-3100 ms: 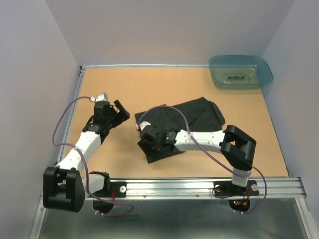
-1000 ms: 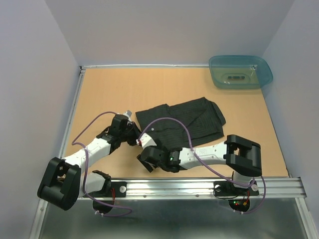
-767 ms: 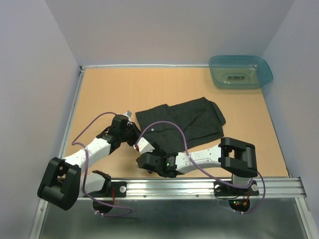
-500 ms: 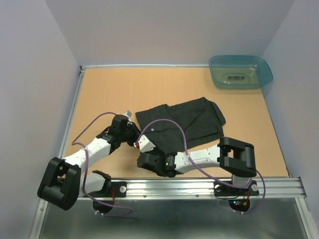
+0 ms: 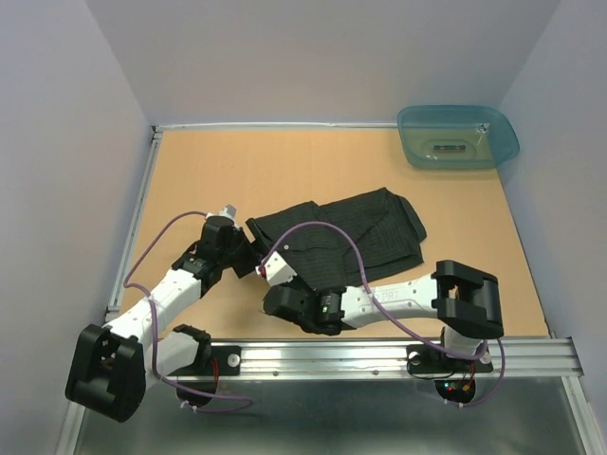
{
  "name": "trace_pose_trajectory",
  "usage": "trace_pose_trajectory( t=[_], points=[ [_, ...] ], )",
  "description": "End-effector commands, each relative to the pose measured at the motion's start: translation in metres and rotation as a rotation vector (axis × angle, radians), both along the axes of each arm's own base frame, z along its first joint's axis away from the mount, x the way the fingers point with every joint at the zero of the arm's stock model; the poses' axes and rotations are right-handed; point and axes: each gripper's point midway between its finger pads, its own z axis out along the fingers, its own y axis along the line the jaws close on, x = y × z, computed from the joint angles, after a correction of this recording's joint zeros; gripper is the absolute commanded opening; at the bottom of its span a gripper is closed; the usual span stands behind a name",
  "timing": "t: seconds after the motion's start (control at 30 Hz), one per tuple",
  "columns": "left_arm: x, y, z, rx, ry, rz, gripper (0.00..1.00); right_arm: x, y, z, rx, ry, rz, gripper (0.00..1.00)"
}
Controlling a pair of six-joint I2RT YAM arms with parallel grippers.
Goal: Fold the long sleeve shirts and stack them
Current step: Fold the shirt
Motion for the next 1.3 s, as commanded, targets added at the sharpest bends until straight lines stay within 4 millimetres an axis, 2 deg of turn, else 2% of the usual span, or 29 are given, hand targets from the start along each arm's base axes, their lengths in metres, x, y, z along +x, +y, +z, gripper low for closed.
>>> trace_pose_trajectory(
  t=[0.0,0.03,0.1,0.27,0.6,0.77,1.0,1.27],
  points=[
    [0.017,0.012,0.022,-0.058,-0.077,0.091,0.91,0.0,0.016,0.041,0.171,-0.009,-0.013,0.01],
    [0.015,0.014,0.019,-0.063,-0.068,0.097,0.92,0.0,0.016,0.042,0.179,-0.006,-0.015,0.01],
    [0.02,0.008,0.025,-0.094,-0.104,0.082,0.93,0.0,0.016,0.043,0.191,-0.001,-0.018,0.01],
    [0.018,-0.001,0.012,-0.113,-0.04,0.037,0.92,-0.002,0.018,0.036,0.189,0.016,-0.014,0.01],
    [0.003,0.017,-0.024,-0.064,0.039,0.139,0.89,-0.003,0.018,0.037,0.201,0.025,-0.011,0.01],
    [0.009,0.019,-0.038,-0.057,0.054,0.157,0.79,-0.006,0.02,0.033,0.202,0.041,-0.001,0.01],
    [0.018,0.013,-0.036,-0.084,0.012,0.145,0.74,-0.007,0.02,0.031,0.205,0.048,-0.002,0.01],
    [0.021,0.018,-0.03,-0.075,-0.053,0.157,0.66,-0.009,0.02,0.031,0.213,0.057,0.005,0.01]
  ],
)
